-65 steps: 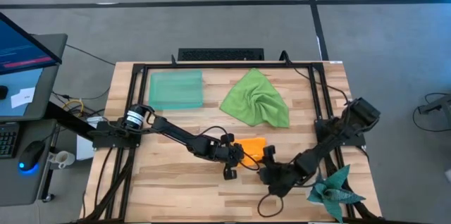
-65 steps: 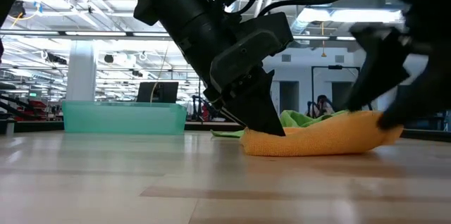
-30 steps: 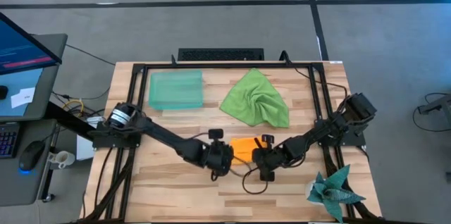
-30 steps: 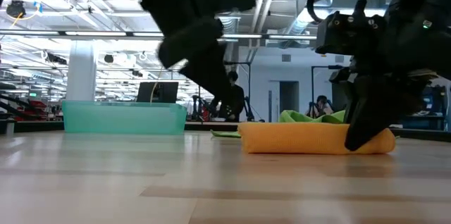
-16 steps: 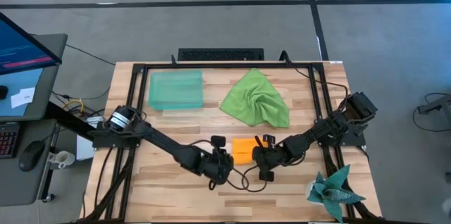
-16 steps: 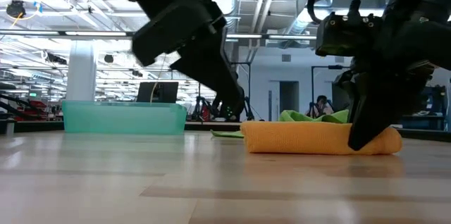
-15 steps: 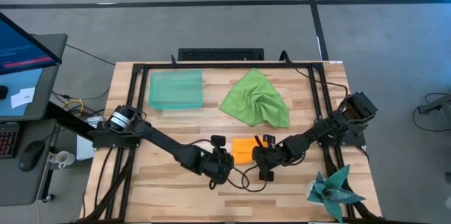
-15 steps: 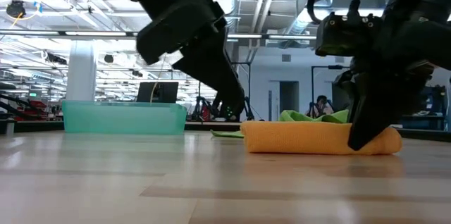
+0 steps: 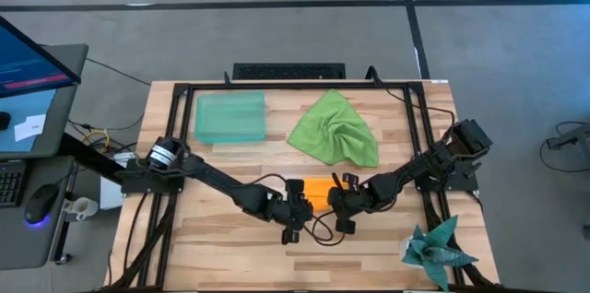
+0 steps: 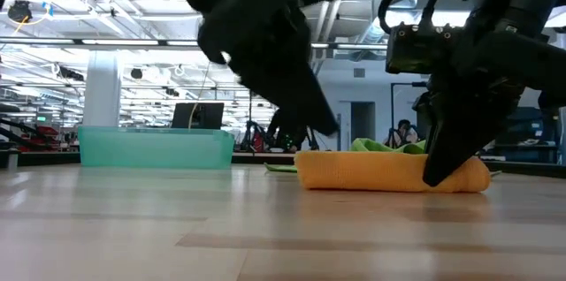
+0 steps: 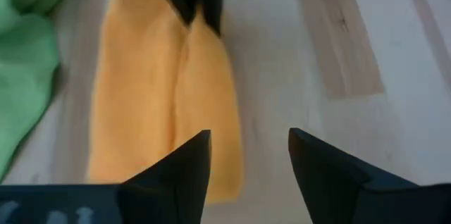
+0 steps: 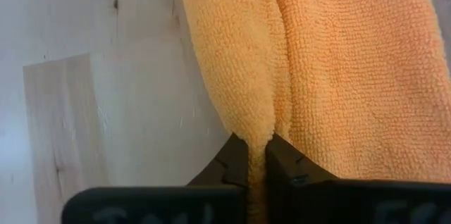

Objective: Roll microfiber towels into tight, uniform cylinder then place into a basket
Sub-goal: Roll the yellow towel

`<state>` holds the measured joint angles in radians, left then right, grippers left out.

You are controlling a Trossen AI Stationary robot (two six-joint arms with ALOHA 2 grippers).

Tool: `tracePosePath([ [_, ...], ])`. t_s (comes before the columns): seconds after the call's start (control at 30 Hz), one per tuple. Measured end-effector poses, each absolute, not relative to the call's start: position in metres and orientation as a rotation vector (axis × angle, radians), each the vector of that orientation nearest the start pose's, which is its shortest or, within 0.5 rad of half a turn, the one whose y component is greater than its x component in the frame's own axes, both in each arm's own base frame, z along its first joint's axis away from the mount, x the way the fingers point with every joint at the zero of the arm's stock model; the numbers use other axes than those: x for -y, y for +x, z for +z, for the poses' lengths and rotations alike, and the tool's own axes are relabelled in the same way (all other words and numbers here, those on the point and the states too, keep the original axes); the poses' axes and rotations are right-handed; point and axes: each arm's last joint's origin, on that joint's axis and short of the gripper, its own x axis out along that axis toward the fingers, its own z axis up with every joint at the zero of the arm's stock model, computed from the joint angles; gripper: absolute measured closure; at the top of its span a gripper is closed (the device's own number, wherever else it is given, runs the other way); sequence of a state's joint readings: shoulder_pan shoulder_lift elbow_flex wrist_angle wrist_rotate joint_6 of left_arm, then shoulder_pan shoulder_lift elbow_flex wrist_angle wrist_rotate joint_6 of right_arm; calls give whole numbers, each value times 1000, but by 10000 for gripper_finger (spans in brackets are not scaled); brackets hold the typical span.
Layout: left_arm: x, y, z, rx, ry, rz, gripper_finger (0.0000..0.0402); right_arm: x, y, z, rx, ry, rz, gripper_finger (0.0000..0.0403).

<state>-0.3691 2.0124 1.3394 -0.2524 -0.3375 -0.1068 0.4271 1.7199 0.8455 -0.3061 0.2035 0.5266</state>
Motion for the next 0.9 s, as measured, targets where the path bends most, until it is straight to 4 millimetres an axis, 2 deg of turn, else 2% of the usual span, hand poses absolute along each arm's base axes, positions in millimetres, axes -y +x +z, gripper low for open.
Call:
tracePosePath([
  [0.13,141,399,134,-918,333,-8,214,-119,275,126,-1131,103,-100,371],
  [0.2,138,400,127,-930,335,24,214,-119,274,126,-1135,106,-93,368],
  [0.3,132,402,128,-932,267,76,220,-120,274,126,-1145,117,-71,366],
  [0.4,131,401,133,-928,234,73,243,-120,274,127,-1156,126,-52,369],
  [0.57,130,402,134,-929,225,61,320,-120,275,127,-1190,170,35,371],
  [0.73,126,402,133,-943,229,70,388,-120,275,127,-1194,177,48,367],
  [0.83,126,402,133,-944,245,66,396,-120,275,127,-1194,179,48,372],
  [0.9,126,402,133,-944,244,66,386,-120,275,127,-1195,179,48,373],
])
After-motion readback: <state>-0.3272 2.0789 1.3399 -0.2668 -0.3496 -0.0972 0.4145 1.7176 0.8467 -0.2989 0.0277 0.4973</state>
